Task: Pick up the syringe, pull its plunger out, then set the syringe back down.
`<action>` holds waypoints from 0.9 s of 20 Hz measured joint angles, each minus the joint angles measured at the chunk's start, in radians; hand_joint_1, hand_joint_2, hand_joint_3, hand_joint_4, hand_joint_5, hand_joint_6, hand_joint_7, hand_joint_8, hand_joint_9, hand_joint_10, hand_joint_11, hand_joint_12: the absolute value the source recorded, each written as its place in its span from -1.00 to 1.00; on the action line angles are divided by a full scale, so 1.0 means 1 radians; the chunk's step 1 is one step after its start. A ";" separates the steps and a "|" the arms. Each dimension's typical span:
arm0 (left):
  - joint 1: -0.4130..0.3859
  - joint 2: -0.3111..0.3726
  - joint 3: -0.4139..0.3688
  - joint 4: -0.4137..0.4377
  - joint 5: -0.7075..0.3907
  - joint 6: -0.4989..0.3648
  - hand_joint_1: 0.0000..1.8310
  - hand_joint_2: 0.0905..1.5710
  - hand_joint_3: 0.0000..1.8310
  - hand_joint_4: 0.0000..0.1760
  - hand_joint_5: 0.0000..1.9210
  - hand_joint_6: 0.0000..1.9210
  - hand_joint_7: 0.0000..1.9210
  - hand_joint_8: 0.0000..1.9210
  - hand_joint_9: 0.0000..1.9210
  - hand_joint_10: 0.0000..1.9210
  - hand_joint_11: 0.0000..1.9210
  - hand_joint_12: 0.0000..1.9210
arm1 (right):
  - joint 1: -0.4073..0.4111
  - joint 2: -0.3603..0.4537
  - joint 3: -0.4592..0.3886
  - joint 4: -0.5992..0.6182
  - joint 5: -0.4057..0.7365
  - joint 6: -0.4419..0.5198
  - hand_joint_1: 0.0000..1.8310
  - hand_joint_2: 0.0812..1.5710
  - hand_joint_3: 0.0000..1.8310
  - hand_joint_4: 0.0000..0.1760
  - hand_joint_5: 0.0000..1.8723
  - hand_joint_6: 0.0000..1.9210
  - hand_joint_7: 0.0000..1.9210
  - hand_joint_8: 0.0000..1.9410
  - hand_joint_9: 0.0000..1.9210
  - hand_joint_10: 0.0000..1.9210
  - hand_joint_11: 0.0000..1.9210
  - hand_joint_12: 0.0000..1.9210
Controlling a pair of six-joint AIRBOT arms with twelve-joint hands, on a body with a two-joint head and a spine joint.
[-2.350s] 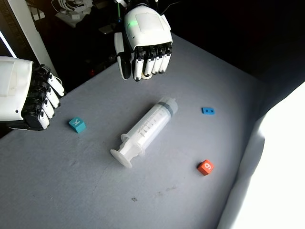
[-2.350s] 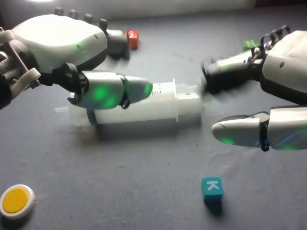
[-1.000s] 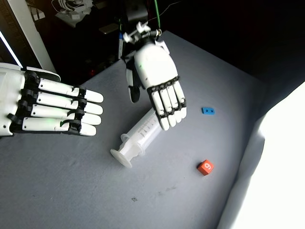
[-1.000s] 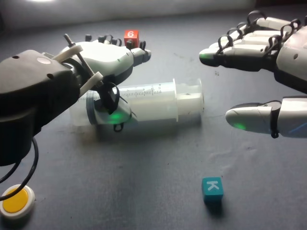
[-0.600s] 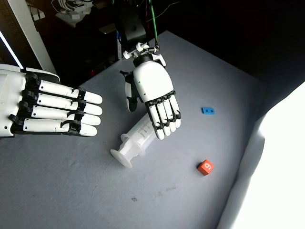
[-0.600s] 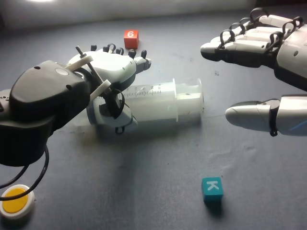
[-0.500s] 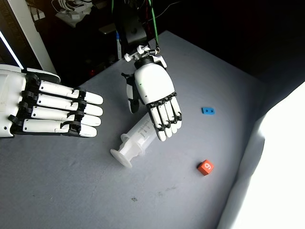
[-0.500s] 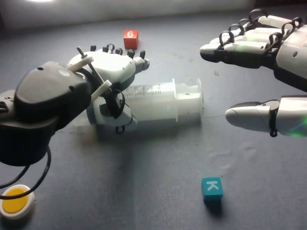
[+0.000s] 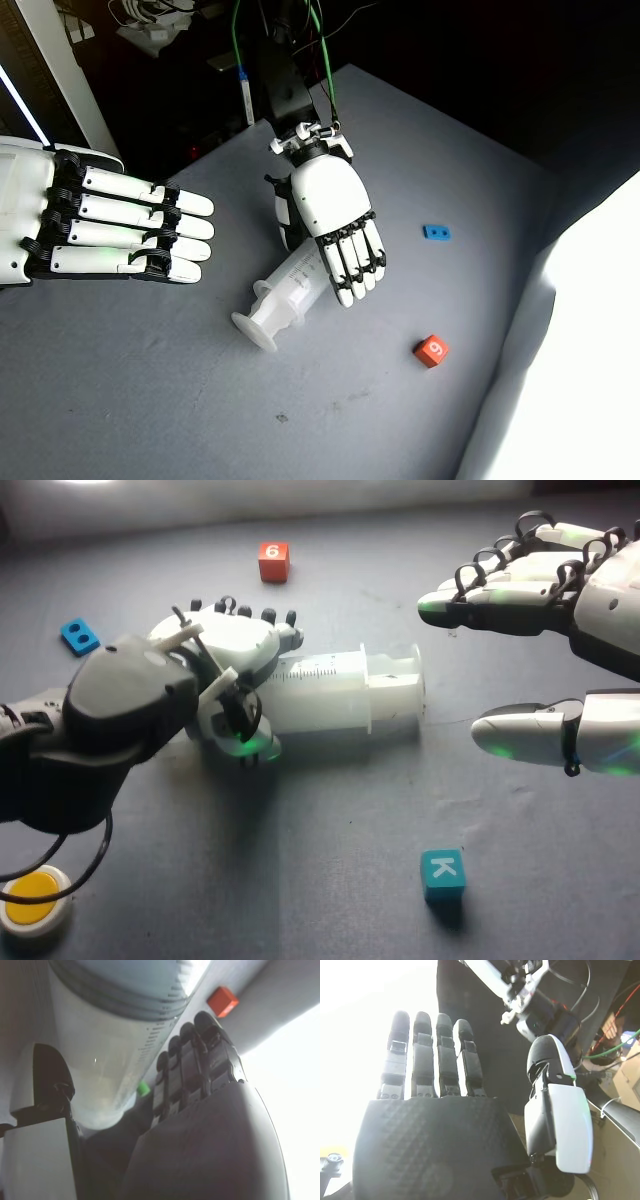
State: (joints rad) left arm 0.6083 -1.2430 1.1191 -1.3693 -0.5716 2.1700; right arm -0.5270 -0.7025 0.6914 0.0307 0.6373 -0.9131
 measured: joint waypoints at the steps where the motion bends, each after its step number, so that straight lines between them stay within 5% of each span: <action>1: 0.006 -0.007 0.005 0.008 -0.001 -0.003 0.26 0.25 -0.99 -1.00 -0.81 -1.00 -0.73 -0.99 -0.71 -0.99 -1.00 -0.21 | 0.000 0.000 0.000 0.000 0.002 -0.001 -0.68 0.50 -1.00 -1.00 -0.64 -1.00 -0.65 -0.99 -0.68 -0.99 -1.00 -0.25; 5: 0.017 -0.029 0.021 0.024 -0.014 -0.018 0.15 0.38 -0.99 -1.00 -0.67 -0.99 -0.54 -0.99 -0.49 -0.97 -0.86 -0.07 | 0.000 0.000 0.000 -0.001 0.002 -0.001 -0.63 0.50 -1.00 -1.00 -0.65 -1.00 -0.65 -1.00 -0.69 -1.00 -1.00 -0.27; 9: 0.020 -0.033 0.021 0.038 -0.029 -0.021 0.18 0.52 -1.00 -1.00 -0.19 -0.98 -0.05 -0.97 -0.05 -0.95 -0.51 -0.12 | -0.002 0.000 0.000 -0.008 0.003 -0.001 -0.63 0.49 -1.00 -1.00 -0.65 -1.00 -0.66 -1.00 -0.69 -1.00 -1.00 -0.26; 10: 0.020 -0.033 0.021 0.041 -0.031 -0.021 0.30 0.46 -1.00 -1.00 -0.16 -0.06 0.03 -0.13 0.12 -0.92 -0.36 -0.01 | -0.002 0.000 0.000 -0.008 0.005 -0.001 -0.66 0.49 -1.00 -1.00 -0.66 -1.00 -0.67 -1.00 -0.70 -1.00 -1.00 -0.29; 11: 0.020 -0.033 0.021 0.046 -0.032 -0.020 0.30 0.48 -1.00 -1.00 -0.16 0.11 -0.05 0.23 0.09 -0.61 -0.35 0.26 | -0.002 0.000 0.000 -0.008 0.009 -0.001 -0.68 0.51 -1.00 -1.00 -0.69 -1.00 -0.69 -1.00 -0.73 -1.00 -1.00 -0.36; 12: 0.020 -0.035 0.021 0.048 -0.037 -0.019 0.31 0.48 -1.00 -1.00 -0.16 0.14 -0.07 0.33 -0.02 -0.26 -0.36 0.40 | -0.003 0.000 0.000 -0.009 0.010 -0.001 -0.67 0.51 -1.00 -1.00 -0.69 -1.00 -0.69 -1.00 -0.73 -1.00 -1.00 -0.36; 14: 0.020 -0.038 0.024 0.039 -0.047 -0.026 0.29 0.50 -1.00 -1.00 -0.20 0.25 -0.09 0.35 -0.13 0.03 -0.38 0.50 | -0.009 0.000 0.000 -0.013 0.014 -0.001 -0.63 0.50 -1.00 -1.00 -0.68 -0.99 -0.68 -1.00 -0.73 -1.00 -1.00 -0.35; 18: 0.020 -0.038 0.023 0.027 -0.048 -0.029 0.28 0.51 -1.00 -1.00 -0.22 0.33 -0.10 0.31 -0.14 -0.02 -0.37 0.41 | -0.012 0.000 0.000 -0.014 0.016 -0.001 -0.65 0.50 -1.00 -1.00 -0.66 -1.00 -0.66 -1.00 -0.71 -1.00 -1.00 -0.34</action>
State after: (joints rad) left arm 0.6285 -1.2812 1.1423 -1.3426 -0.6193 2.1414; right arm -0.5388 -0.7025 0.6914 0.0170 0.6533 -0.9142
